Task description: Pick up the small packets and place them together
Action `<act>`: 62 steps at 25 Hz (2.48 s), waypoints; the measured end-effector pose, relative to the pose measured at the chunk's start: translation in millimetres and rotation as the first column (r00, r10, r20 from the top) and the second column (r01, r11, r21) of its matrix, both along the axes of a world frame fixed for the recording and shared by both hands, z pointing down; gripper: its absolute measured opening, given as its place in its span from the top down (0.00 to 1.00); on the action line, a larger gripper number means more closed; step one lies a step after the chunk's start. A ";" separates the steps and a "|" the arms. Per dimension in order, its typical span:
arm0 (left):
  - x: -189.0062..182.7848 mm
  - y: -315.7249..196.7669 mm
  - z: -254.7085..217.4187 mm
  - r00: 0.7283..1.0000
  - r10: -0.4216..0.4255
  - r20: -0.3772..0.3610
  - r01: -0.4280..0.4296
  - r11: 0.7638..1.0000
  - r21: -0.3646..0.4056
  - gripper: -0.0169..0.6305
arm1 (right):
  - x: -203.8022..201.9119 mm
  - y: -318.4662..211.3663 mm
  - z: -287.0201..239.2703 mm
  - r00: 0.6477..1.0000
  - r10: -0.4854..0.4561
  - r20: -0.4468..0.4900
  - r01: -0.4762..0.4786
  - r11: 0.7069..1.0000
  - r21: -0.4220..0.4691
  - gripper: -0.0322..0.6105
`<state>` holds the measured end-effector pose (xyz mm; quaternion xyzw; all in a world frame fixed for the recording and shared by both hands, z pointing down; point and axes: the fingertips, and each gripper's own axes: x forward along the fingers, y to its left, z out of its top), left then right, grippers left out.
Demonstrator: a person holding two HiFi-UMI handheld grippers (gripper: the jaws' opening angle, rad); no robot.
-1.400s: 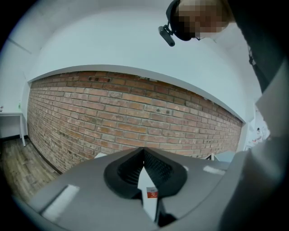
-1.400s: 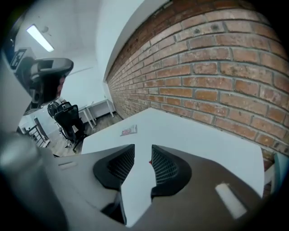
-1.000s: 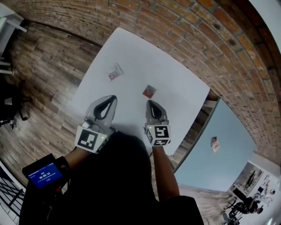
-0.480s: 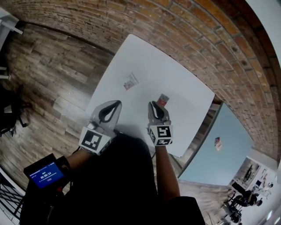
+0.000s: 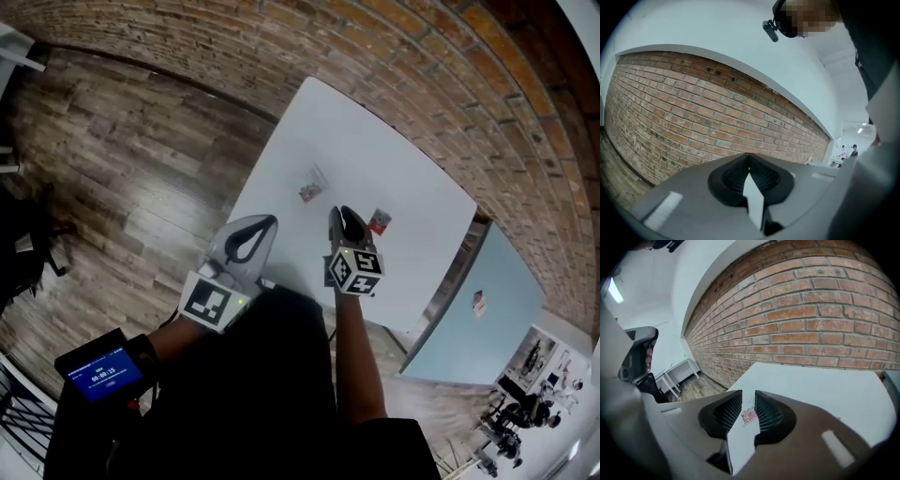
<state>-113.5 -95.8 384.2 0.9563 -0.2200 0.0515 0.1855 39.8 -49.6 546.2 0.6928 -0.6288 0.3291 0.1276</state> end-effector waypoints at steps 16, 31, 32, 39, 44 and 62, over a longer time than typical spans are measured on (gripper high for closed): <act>-29.4 -44.5 12.6 0.999 0.047 -0.020 -0.047 0.999 -0.021 0.97 | -5.3 -28.1 113.1 0.991 0.133 0.027 -0.121 0.957 -0.263 0.74; -29.7 -38.6 14.4 0.997 0.081 0.013 -0.081 0.997 0.011 0.97 | -10.3 -22.8 143.6 0.967 0.237 0.093 -0.189 0.912 -0.365 0.78; -29.9 -37.1 14.5 0.996 0.091 0.024 -0.091 0.995 0.026 0.97 | -10.0 -23.3 142.6 0.969 0.230 0.096 -0.182 0.916 -0.358 0.81; -37.6 -43.2 23.0 0.998 0.049 0.032 -0.049 0.999 0.004 0.97 | -1.5 -23.8 135.3 0.973 0.210 0.098 -0.170 0.935 -0.310 0.88; -37.1 -40.5 22.9 0.999 0.020 0.050 -0.022 0.999 0.037 0.97 | 1.0 -20.4 113.0 0.985 0.158 0.072 -0.137 0.962 -0.235 0.91; 23.8 0.6 21.4 0.996 0.081 0.035 -0.081 0.997 -0.002 0.97 | 28.5 25.2 -11.2 0.992 -0.011 -0.126 0.010 1.000 -0.009 0.92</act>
